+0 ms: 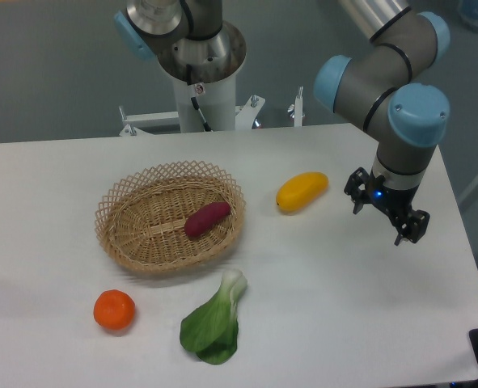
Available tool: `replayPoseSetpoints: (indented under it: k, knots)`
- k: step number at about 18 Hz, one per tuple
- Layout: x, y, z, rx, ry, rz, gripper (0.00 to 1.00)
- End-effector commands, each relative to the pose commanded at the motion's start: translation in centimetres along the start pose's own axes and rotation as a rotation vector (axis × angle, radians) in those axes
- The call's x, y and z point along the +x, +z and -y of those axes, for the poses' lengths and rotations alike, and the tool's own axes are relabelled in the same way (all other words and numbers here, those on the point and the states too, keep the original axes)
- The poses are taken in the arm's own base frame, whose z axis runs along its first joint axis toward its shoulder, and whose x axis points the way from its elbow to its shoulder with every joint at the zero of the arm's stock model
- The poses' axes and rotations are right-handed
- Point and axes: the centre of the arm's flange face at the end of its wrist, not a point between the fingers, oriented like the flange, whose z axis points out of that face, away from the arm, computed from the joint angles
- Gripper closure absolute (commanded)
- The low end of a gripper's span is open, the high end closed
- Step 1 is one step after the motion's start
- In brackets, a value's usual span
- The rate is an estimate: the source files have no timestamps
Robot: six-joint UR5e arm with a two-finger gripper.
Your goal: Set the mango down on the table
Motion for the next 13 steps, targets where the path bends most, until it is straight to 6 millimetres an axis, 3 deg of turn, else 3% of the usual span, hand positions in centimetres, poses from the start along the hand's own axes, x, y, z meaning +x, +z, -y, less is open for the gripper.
replayPoseSetpoints:
  k: [13]
  knots:
    - [0.05,0.05,0.1,0.0,-0.009,0.0,0.0]
